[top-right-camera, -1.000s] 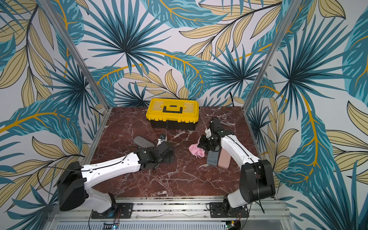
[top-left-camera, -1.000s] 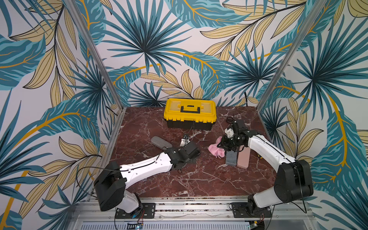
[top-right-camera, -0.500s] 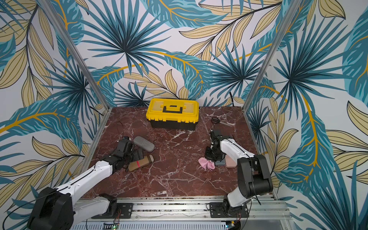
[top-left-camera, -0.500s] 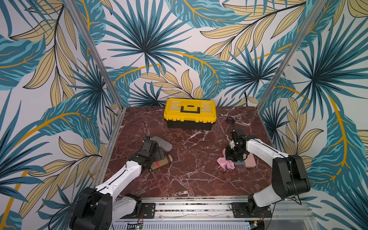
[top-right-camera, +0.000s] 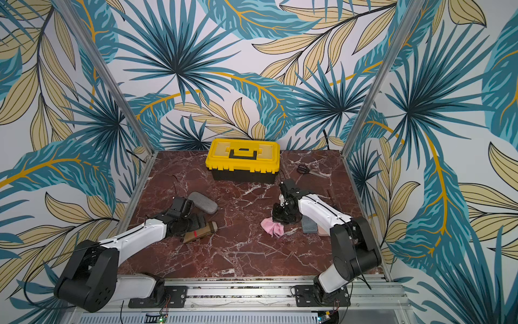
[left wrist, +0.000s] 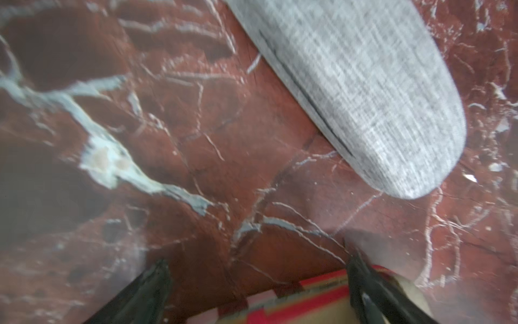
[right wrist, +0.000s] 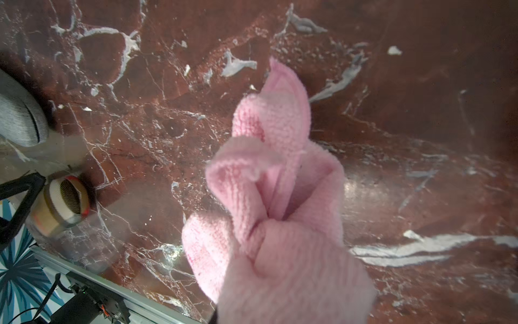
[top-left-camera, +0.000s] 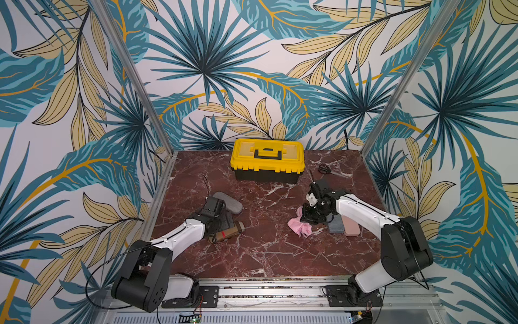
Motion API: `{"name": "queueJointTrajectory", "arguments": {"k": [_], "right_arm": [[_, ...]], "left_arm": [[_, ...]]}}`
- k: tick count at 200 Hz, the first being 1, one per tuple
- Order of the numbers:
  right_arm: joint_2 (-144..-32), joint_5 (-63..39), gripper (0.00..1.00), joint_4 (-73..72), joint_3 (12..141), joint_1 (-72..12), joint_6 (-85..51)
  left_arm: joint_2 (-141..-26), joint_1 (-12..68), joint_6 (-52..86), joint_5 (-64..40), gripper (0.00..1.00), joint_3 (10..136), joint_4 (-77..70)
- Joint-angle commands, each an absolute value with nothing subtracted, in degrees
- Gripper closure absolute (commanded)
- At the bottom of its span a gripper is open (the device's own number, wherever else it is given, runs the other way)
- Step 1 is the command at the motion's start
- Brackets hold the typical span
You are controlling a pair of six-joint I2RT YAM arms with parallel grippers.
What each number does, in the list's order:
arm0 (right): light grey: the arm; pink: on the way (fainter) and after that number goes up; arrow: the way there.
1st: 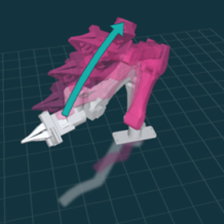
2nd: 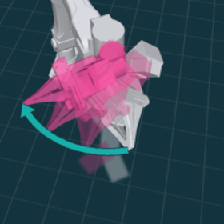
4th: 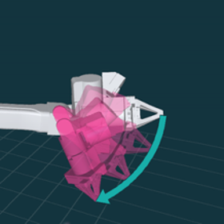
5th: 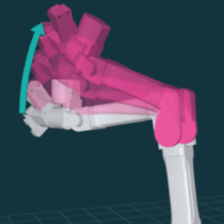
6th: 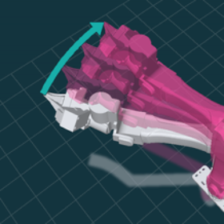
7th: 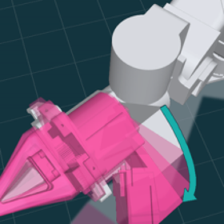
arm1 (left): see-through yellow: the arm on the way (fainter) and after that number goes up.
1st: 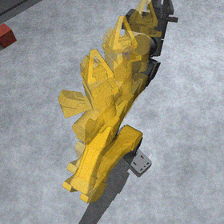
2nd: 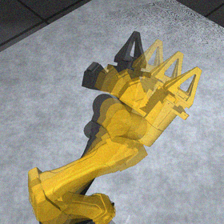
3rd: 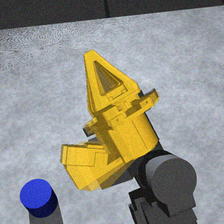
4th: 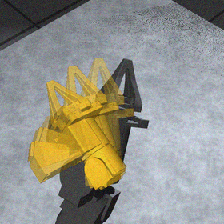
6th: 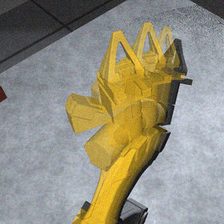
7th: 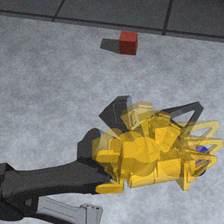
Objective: Wipe the eyeglass case
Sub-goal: Move the eyeglass case from the center of the board.
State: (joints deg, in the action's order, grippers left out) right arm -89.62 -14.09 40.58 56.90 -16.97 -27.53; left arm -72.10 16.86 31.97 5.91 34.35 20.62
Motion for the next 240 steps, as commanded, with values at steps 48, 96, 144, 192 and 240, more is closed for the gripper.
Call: {"name": "queueJointTrajectory", "arguments": {"k": [48, 96, 144, 192, 240], "right_arm": [[-91.47, -17.58, 1.0, 37.02, 59.47, -20.97, -31.92], [-93.33, -18.21, 1.0, 35.61, 60.11, -23.47, -32.9], [-95.72, -19.66, 1.0, 35.21, 61.76, -32.76, -34.54], [-100.81, -21.85, 1.0, 32.07, 64.89, -40.51, -38.17], [-101.77, -22.85, 1.0, 30.82, 65.25, -41.24, -38.75]], "left_arm": [[-73.34, 16.6, 41.73, -4.08, 0.0, 31.97, 19.02], [-69.86, 21.98, 47.94, -5.21, 0.0, 30.03, 16.16], [-67.95, 25.94, 52.91, -4.86, 0.0, 27.12, 13.78], [-65.86, 30.02, 53.47, 1.73, 0.0, 27.89, 21.97], [-76.66, 34.54, 54.28, 11.84, 0.0, 35.97, 35.07]]}}
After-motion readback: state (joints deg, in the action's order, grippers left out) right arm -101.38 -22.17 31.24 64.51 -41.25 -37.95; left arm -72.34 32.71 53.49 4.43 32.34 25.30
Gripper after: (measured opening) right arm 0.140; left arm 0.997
